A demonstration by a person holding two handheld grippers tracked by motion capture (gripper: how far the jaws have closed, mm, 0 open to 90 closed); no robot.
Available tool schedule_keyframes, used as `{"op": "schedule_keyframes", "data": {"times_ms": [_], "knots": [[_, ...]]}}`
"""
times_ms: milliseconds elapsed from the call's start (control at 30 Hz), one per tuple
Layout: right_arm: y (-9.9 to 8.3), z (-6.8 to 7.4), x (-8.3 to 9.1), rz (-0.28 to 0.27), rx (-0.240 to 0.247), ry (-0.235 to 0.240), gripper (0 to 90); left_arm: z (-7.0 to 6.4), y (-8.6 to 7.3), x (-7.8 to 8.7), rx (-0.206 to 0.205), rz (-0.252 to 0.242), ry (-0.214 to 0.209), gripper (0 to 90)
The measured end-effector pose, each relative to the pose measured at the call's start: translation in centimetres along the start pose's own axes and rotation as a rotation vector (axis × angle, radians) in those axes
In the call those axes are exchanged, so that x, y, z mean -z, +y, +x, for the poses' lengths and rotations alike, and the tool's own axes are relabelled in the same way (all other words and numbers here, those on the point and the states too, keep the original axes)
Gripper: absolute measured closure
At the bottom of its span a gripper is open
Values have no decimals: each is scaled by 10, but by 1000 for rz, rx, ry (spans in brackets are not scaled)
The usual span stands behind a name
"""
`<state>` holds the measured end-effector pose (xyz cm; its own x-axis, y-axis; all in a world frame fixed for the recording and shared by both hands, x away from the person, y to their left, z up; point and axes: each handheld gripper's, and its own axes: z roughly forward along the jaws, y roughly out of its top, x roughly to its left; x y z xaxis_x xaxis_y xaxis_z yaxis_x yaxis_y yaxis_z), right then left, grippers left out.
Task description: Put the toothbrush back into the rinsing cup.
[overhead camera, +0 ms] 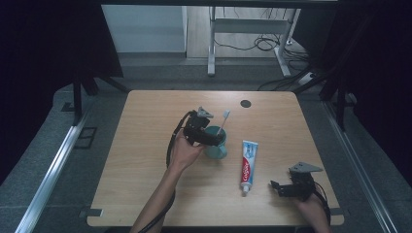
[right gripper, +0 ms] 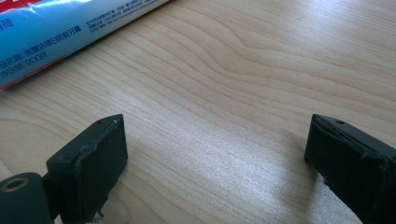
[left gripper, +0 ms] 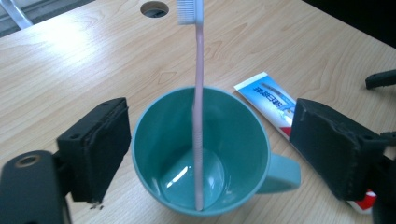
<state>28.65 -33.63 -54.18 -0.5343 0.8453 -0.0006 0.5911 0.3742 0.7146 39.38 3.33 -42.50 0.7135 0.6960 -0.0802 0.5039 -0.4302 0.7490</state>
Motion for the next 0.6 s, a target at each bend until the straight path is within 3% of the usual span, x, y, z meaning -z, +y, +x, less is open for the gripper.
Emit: {"op": "schedule_keyframes", "data": {"times_ms": [600], "knots": [[0,0,0,0,0,0,55,0,-13,16,-38,8,20,0]]}}
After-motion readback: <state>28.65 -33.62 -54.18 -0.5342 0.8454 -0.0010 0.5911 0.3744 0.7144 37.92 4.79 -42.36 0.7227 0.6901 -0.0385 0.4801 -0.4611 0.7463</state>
